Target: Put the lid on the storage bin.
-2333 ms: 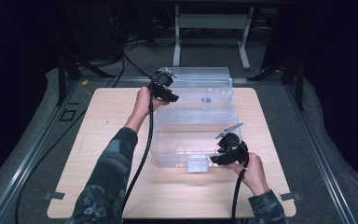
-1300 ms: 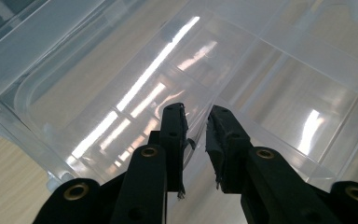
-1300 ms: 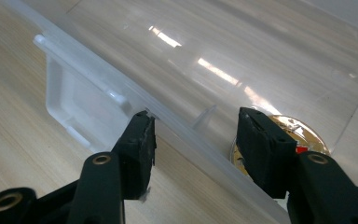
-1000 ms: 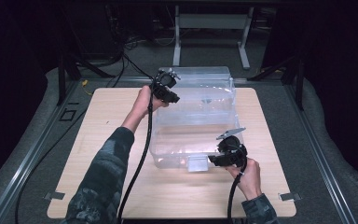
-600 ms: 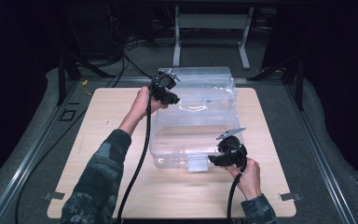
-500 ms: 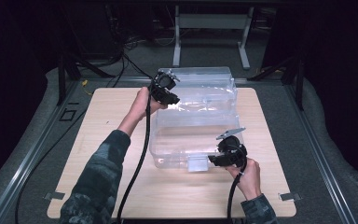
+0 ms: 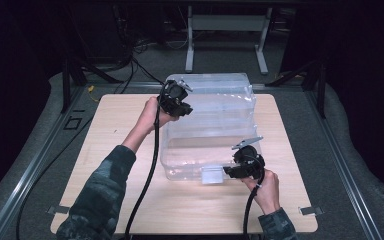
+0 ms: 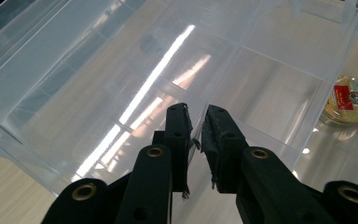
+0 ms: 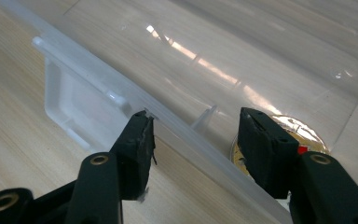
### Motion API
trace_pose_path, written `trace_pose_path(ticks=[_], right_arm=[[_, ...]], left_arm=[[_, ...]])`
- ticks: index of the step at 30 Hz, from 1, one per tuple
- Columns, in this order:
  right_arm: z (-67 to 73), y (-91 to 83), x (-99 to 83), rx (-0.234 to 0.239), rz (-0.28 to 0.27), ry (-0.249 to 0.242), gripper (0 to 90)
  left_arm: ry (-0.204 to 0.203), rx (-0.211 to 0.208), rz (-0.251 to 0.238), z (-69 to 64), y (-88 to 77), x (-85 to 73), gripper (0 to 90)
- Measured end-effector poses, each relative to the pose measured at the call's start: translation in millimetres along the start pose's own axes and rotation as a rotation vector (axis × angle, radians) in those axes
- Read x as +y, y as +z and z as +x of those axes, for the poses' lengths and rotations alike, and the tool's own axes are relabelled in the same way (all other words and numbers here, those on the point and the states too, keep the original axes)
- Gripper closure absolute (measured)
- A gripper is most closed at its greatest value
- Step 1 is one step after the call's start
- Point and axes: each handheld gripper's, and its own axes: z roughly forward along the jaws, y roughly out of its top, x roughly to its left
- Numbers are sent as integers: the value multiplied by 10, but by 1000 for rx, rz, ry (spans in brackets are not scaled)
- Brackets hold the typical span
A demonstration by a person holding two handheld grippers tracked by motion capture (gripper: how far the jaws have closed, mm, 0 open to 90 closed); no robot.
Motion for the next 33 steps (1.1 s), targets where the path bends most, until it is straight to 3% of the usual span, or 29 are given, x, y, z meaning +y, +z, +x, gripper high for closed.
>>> trace_pose_path(ticks=[11, 33], right_arm=[[4, 0, 1, -1, 2, 1, 460], [7, 1, 6, -4, 7, 7, 457]], left_arm=[[32, 14, -9, -110, -71, -42, 801], [52, 14, -29, -282, -184, -147, 806]])
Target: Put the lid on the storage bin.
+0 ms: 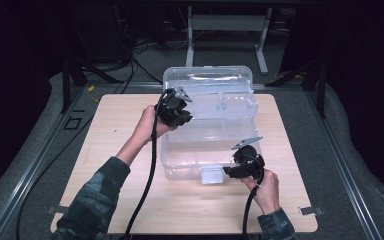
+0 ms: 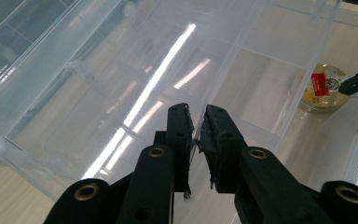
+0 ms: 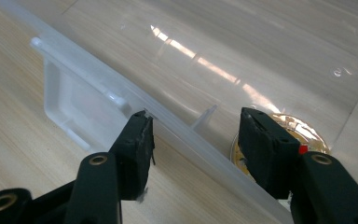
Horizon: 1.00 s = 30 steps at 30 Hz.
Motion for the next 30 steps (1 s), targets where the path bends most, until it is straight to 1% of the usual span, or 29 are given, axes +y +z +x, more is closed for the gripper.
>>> trace_pose_path(ticks=[4, 14, 15, 21, 25, 27, 28, 30], right_arm=[[1, 0, 0, 0, 0, 0, 457], [-3, 1, 2, 8, 1, 1, 457], [-1, 1, 2, 0, 1, 0, 456], [-2, 2, 2, 5, 0, 2, 456], [-2, 1, 2, 6, 1, 1, 456], [1, 5, 3, -2, -1, 0, 456], [-6, 7, 7, 18, 3, -2, 456], [3, 12, 12, 2, -1, 2, 456]], left_arm=[[14, 12, 0, -42, -14, -15, 807], [25, 8, -4, -125, -59, -68, 809], [24, 8, -4, -133, -61, -72, 810], [41, 13, -4, -180, -81, -101, 810], [38, 8, -6, -218, -95, -129, 810], [46, 14, -3, -234, -98, -143, 809], [44, 8, -4, -236, -101, -152, 809], [44, 5, -7, -250, -106, -169, 809]])
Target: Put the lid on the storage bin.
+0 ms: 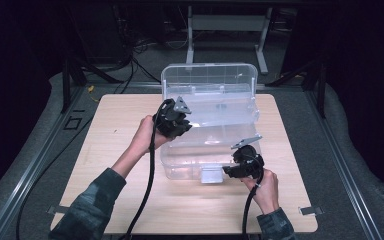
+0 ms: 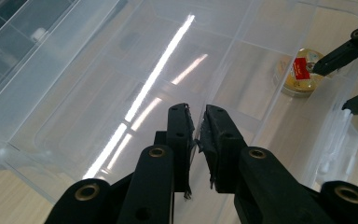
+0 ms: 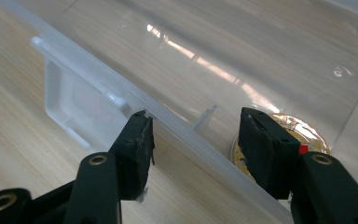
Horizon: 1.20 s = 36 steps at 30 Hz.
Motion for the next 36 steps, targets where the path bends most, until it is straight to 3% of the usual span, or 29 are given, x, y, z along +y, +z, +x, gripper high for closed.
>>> trace_pose_path(ticks=[8, 24, 36], right_arm=[[2, 1, -6, -5, -4, -6, 455], [3, -2, -10, -2, -2, -14, 453], [2, -3, -3, 8, 5, -14, 451]], left_arm=[[12, 18, -11, -79, -14, -51, 808], [24, 16, -17, -173, -39, -137, 807], [59, 13, -19, -284, -37, -227, 808]])
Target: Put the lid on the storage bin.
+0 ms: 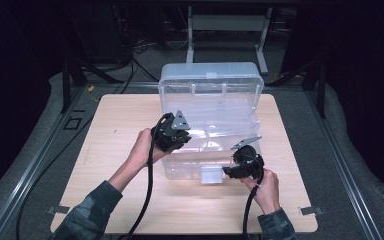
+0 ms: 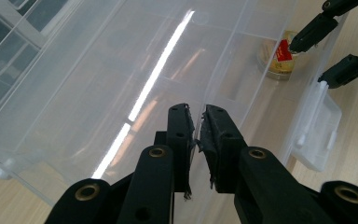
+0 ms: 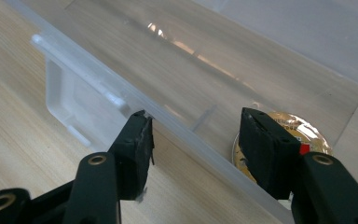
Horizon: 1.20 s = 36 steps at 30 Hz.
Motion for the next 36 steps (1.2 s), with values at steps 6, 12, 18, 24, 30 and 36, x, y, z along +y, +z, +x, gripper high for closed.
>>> trace_pose_path(ticks=[6, 12, 18, 24, 30, 36], right_arm=[[1, -1, 2, -1, 4, -4, 449], [1, -1, 5, 0, 8, -5, 447], [-1, -1, 9, -1, 14, -8, 446], [1, -3, 8, -1, 16, -10, 445], [24, -35, -11, -32, 3, -10, 393], [76, -112, 5, -80, 17, -43, 401]], left_arm=[[14, 14, -7, -41, -2, -29, 808], [18, 11, -9, -63, 0, -51, 809], [28, 9, -11, -81, -3, -74, 809], [28, -7, -9, -91, -2, -97, 808], [38, -2, -14, -100, -7, -115, 807], [29, -7, -22, -98, -8, -121, 804]])
